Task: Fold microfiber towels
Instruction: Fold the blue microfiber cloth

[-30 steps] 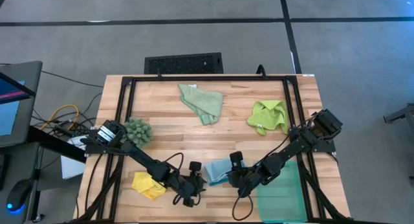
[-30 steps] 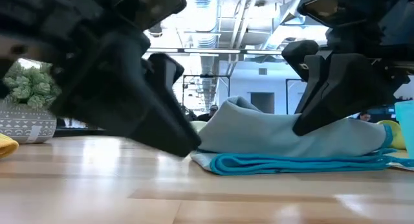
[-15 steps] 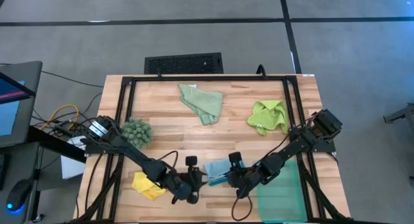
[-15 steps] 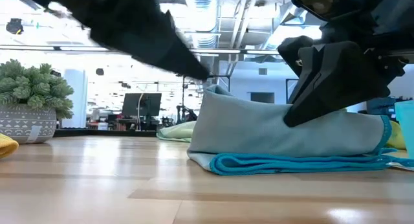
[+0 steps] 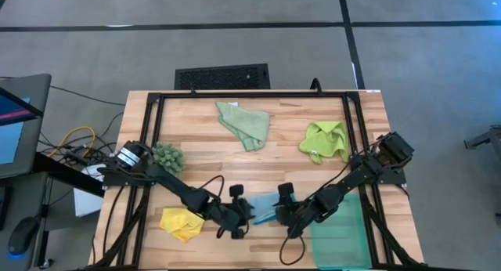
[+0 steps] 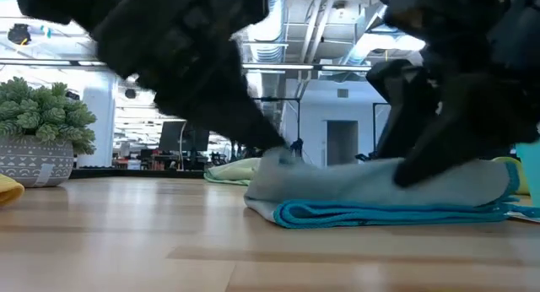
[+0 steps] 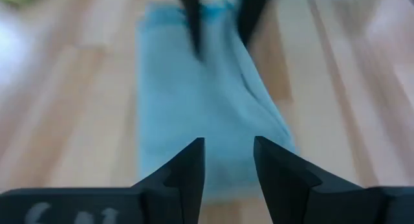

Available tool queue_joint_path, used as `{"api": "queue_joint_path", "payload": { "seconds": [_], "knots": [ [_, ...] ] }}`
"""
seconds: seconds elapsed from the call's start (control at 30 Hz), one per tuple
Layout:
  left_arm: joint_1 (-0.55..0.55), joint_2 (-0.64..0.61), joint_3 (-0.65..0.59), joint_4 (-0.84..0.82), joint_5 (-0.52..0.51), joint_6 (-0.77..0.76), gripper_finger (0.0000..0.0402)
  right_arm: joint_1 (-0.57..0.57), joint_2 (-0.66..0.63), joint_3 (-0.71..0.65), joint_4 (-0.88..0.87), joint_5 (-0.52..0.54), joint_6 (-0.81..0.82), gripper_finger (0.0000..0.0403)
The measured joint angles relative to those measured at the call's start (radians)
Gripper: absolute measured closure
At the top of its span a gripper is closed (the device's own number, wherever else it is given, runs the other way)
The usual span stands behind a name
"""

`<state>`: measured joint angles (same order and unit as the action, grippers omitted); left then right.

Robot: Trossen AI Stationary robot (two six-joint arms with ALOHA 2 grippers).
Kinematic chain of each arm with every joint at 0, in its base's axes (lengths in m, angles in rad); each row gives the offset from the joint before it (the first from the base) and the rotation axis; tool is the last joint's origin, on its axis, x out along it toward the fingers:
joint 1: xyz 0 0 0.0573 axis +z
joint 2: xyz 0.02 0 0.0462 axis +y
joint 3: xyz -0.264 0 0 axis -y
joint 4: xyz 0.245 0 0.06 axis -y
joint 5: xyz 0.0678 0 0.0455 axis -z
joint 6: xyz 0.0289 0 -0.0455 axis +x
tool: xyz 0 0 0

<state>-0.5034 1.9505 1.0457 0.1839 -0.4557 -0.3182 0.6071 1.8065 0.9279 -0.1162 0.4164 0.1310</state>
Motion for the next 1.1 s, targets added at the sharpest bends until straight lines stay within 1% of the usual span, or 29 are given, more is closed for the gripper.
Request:
{"api": "queue_joint_path", "payload": {
  "seconds": [0.1, 0.17, 0.27, 0.33, 0.4, 0.47, 0.63, 0.67, 0.7, 0.77, 0.9, 0.93, 0.97, 1.0, 1.1],
  "knots": [
    [0.000, 0.048, 0.002, 0.055, 0.064, 0.022, 0.0274, 0.006, -0.001, 0.000, -0.040, 0.001, 0.003, 0.0211],
    [0.000, 0.069, 0.002, 0.053, 0.067, 0.030, 0.0274, 0.009, -0.007, -0.001, -0.056, 0.001, 0.021, 0.0204],
    [0.000, 0.082, 0.008, 0.047, 0.076, 0.029, 0.0274, 0.019, -0.019, 0.000, -0.085, -0.003, 0.057, 0.0204],
    [0.000, 0.081, 0.008, 0.047, 0.076, 0.029, 0.0274, 0.022, -0.020, 0.001, -0.097, -0.015, 0.055, 0.0213],
    [0.001, 0.073, 0.008, 0.041, 0.064, 0.030, 0.0274, 0.022, -0.020, 0.000, -0.116, -0.018, 0.055, 0.0233],
    [0.001, 0.059, 0.008, 0.043, 0.046, 0.033, 0.0274, 0.022, -0.020, 0.000, -0.114, -0.019, 0.054, 0.0265],
    [-0.002, 0.026, 0.026, 0.031, 0.017, 0.033, 0.0274, 0.022, -0.020, 0.014, -0.153, -0.021, 0.042, 0.0371],
    [-0.003, 0.023, 0.031, 0.031, 0.010, 0.034, 0.0274, 0.021, -0.020, 0.020, -0.171, -0.018, 0.027, 0.0384],
    [-0.004, 0.022, 0.037, 0.031, -0.003, 0.039, 0.0274, 0.023, -0.020, 0.025, -0.183, 0.001, 0.010, 0.0390],
    [-0.006, 0.022, 0.050, 0.024, -0.068, 0.043, 0.0274, 0.030, -0.020, 0.038, -0.199, 0.114, -0.020, 0.0384],
    [-0.023, 0.022, 0.108, -0.094, -0.269, 0.046, 0.0274, 0.052, -0.020, 0.050, -0.198, 0.472, -0.141, 0.0378],
    [-0.029, 0.022, 0.125, -0.133, -0.316, 0.047, 0.0274, 0.055, -0.020, 0.051, -0.199, 0.551, -0.161, 0.0381],
    [-0.036, 0.022, 0.146, -0.175, -0.356, 0.044, 0.0274, 0.055, -0.020, 0.051, -0.204, 0.607, -0.163, 0.0384],
    [-0.046, 0.022, 0.168, -0.222, -0.385, 0.035, 0.0274, 0.053, -0.020, 0.051, -0.210, 0.629, -0.160, 0.0388],
    [-0.082, 0.021, 0.239, -0.344, -0.427, 0.017, 0.0274, 0.045, -0.019, 0.051, -0.216, 0.609, -0.133, 0.0392]
  ]
}}
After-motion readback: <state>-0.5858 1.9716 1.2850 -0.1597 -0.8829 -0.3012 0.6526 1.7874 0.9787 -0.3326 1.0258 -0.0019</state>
